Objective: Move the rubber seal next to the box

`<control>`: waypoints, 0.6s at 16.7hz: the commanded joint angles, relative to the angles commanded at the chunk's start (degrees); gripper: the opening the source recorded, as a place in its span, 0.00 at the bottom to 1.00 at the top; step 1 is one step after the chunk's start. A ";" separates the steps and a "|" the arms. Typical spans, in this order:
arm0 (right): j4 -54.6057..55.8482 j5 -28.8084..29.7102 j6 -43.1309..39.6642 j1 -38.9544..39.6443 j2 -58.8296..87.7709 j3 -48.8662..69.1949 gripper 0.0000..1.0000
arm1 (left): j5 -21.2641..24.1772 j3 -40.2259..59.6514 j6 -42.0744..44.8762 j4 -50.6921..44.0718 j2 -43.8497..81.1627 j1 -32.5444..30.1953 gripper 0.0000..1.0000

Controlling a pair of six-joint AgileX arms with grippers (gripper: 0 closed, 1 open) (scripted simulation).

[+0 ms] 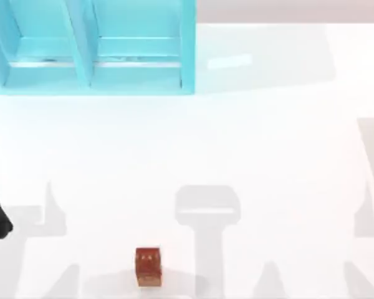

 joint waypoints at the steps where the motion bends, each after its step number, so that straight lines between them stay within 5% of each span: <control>1: 0.00 0.00 0.00 0.00 0.00 0.00 1.00 | 0.00 0.00 0.00 0.00 0.00 0.00 1.00; 10: -12.91 -1.15 13.05 3.88 21.19 20.14 1.00 | 0.00 0.00 0.00 0.00 0.00 0.00 1.00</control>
